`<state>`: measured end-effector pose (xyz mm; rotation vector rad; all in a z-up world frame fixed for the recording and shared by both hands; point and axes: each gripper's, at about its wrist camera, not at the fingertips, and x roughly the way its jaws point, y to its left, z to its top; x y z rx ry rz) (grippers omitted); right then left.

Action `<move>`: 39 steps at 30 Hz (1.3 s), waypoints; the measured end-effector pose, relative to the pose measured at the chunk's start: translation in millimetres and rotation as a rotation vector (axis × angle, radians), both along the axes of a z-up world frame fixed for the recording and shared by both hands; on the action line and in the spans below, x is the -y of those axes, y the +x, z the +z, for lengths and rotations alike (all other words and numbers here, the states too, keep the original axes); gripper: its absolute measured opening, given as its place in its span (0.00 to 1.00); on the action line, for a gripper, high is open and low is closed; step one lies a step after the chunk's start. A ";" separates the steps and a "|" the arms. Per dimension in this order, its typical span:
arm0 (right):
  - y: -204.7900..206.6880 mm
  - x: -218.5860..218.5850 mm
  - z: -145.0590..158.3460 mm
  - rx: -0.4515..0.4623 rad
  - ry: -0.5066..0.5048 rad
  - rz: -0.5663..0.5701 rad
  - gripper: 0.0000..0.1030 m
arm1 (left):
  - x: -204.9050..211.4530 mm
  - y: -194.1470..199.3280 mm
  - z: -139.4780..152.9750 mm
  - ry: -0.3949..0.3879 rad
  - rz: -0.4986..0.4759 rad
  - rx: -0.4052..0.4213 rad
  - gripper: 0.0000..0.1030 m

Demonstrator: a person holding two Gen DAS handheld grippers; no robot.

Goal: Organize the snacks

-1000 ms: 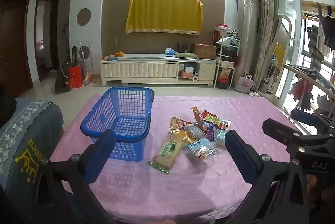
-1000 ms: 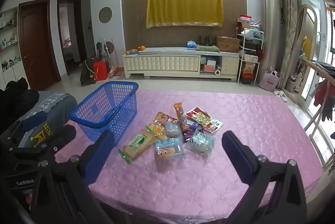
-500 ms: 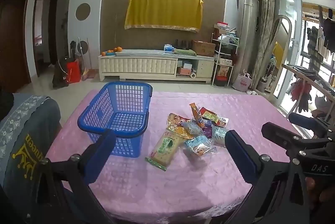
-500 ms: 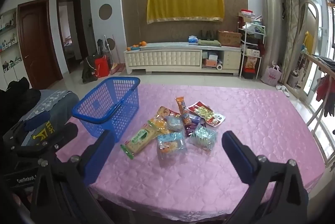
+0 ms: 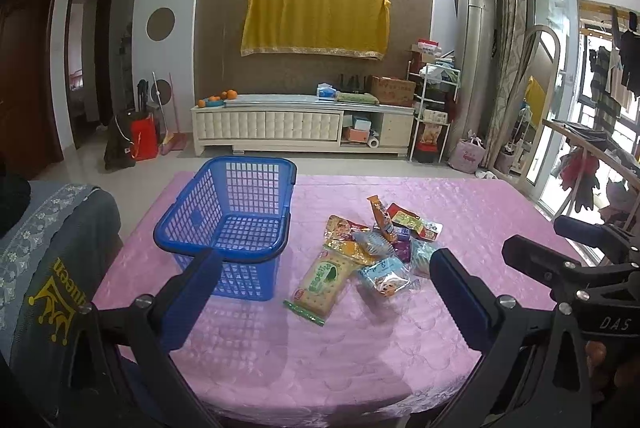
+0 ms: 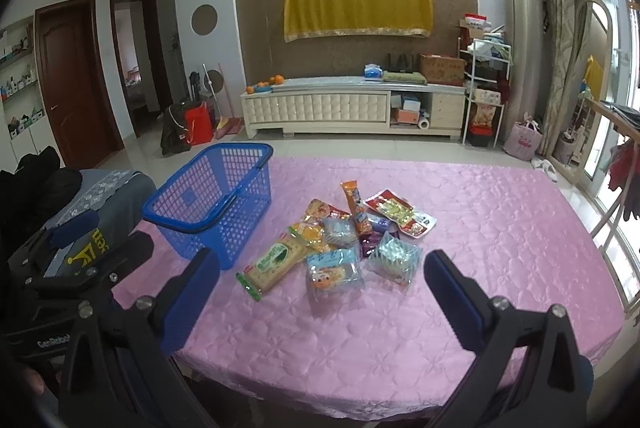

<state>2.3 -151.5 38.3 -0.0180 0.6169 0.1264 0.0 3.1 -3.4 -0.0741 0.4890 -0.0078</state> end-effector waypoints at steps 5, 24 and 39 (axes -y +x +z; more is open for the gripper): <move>0.0 0.6 1.8 -0.003 0.009 0.000 1.00 | -0.9 -0.8 0.1 -0.001 -0.003 0.002 1.00; -1.8 0.0 2.3 -0.006 0.018 0.013 1.00 | -1.6 -2.4 2.1 -0.011 -0.007 -0.001 1.00; -1.8 -0.1 1.7 -0.005 0.018 0.018 1.00 | -2.3 -2.8 3.3 -0.015 -0.007 -0.002 1.00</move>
